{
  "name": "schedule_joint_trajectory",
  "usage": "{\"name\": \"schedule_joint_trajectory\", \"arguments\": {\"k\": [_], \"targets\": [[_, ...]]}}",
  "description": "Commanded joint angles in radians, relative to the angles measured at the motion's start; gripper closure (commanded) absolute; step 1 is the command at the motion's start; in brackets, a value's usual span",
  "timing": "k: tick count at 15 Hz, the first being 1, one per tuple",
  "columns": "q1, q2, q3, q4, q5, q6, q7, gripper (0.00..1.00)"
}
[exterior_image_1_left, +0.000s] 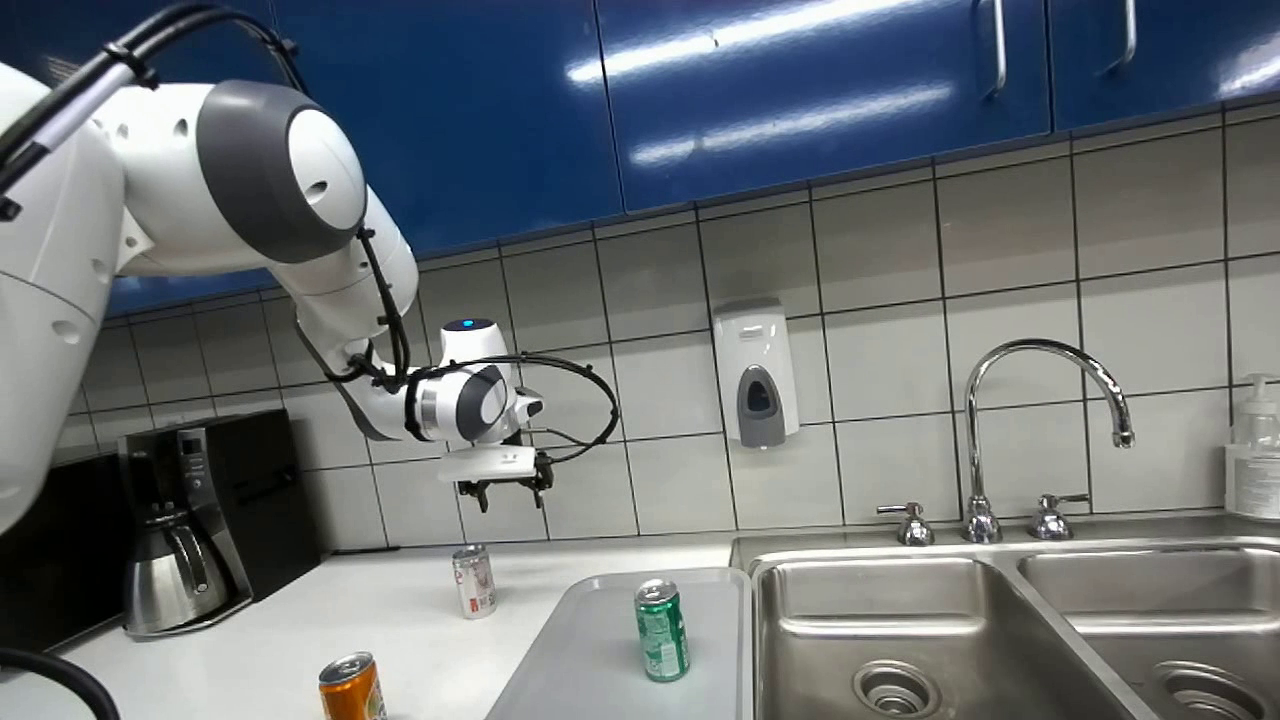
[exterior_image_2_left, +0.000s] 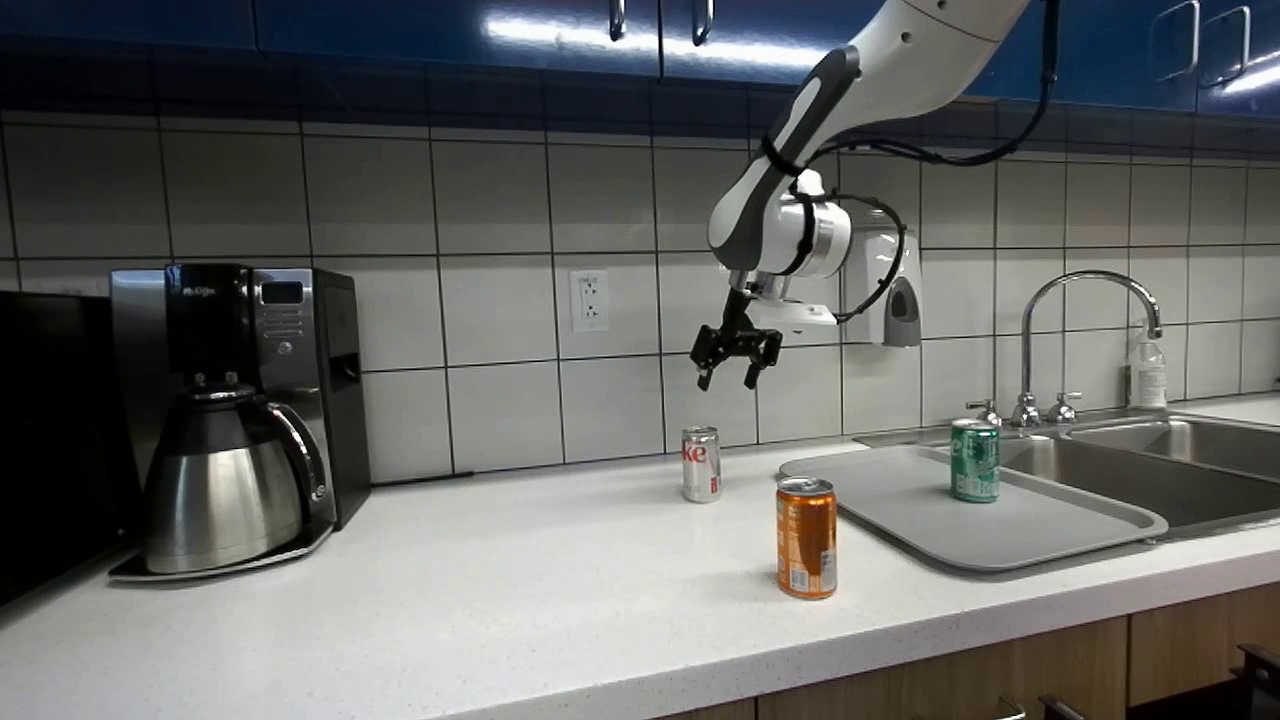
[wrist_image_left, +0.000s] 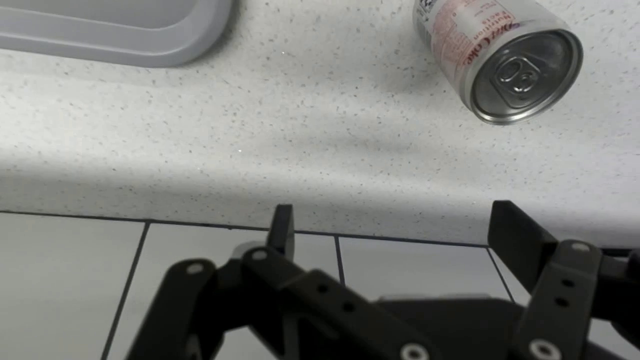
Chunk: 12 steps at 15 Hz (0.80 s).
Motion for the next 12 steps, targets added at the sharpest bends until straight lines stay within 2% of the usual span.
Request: {"name": "schedule_joint_trajectory", "arguments": {"k": [1, 12], "targets": [[-0.025, 0.031, 0.052, 0.048, 0.017, -0.027, -0.088, 0.0], [-0.036, 0.084, 0.111, 0.063, 0.004, -0.039, -0.229, 0.0]]}}
